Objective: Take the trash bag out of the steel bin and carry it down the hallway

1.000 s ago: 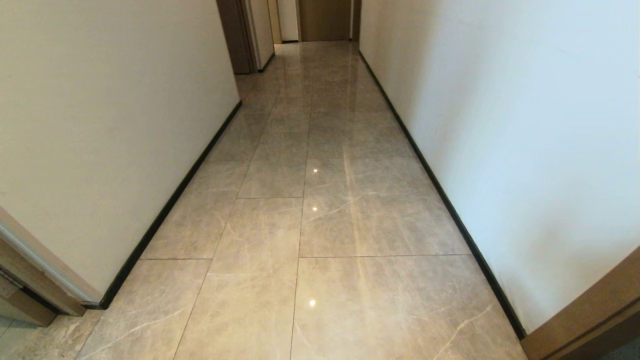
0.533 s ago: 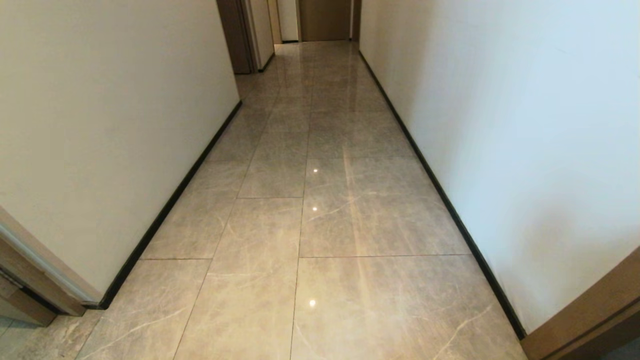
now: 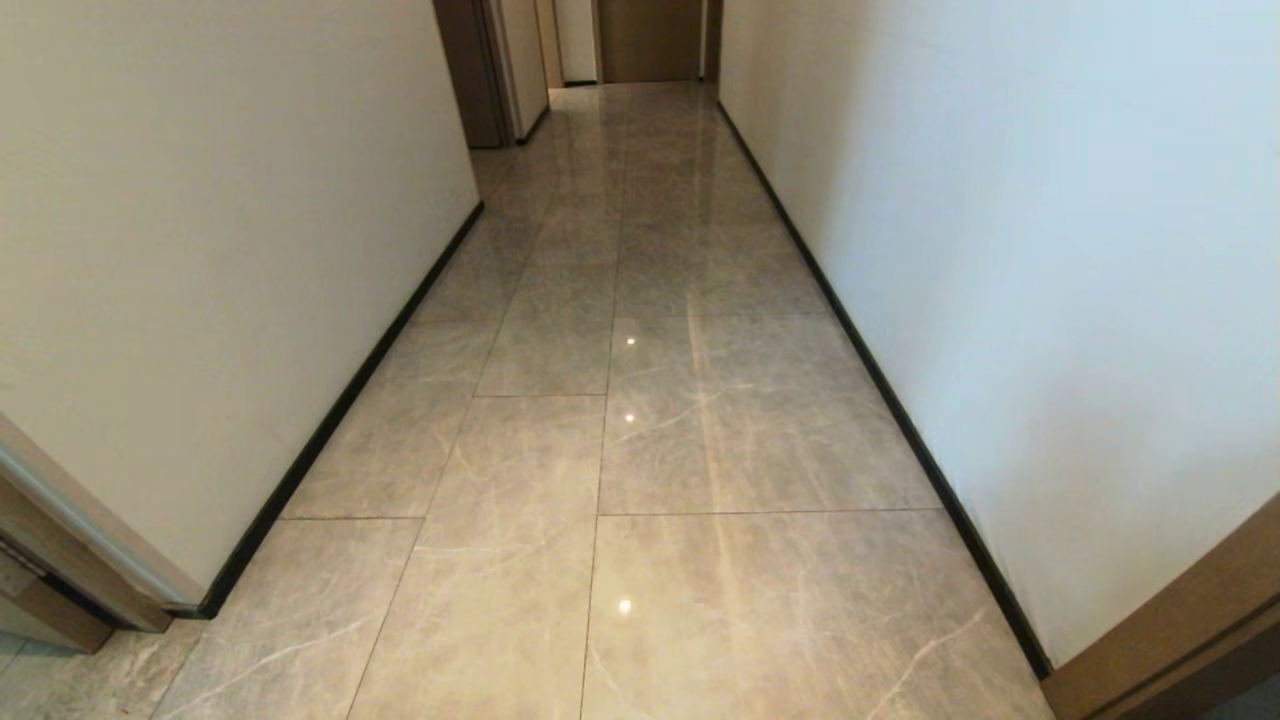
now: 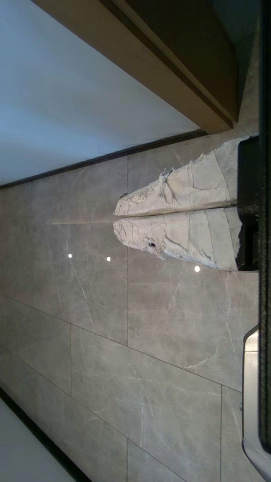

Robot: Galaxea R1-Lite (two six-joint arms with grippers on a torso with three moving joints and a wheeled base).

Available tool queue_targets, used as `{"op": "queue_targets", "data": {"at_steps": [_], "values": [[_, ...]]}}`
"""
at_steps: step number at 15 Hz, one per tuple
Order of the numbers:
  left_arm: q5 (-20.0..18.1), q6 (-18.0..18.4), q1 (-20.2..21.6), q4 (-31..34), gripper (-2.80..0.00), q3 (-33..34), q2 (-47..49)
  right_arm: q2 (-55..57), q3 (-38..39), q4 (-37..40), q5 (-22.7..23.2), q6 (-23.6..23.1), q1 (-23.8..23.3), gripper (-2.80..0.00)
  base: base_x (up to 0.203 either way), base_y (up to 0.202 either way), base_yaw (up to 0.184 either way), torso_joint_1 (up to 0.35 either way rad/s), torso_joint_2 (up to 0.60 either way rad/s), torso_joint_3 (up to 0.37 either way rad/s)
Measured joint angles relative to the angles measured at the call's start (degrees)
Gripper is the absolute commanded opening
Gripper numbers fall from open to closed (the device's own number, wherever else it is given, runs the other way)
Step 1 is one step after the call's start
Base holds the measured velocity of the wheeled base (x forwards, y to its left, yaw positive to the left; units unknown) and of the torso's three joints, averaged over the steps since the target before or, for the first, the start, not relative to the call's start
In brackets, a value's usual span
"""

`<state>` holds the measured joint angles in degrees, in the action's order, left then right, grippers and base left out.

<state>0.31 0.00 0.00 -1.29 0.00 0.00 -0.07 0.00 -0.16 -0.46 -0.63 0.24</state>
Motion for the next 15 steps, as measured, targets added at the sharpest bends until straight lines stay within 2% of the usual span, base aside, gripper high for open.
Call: {"op": "queue_targets", "data": {"at_steps": [15], "values": [[0.0, 0.0, 0.0, 0.0, -2.80, 0.0, 0.0, 0.0, 0.0, 0.0, 0.1, 0.0, 0.0, -2.80, 0.000, 0.000, 0.000, 0.000, 0.00, 0.000]]}}
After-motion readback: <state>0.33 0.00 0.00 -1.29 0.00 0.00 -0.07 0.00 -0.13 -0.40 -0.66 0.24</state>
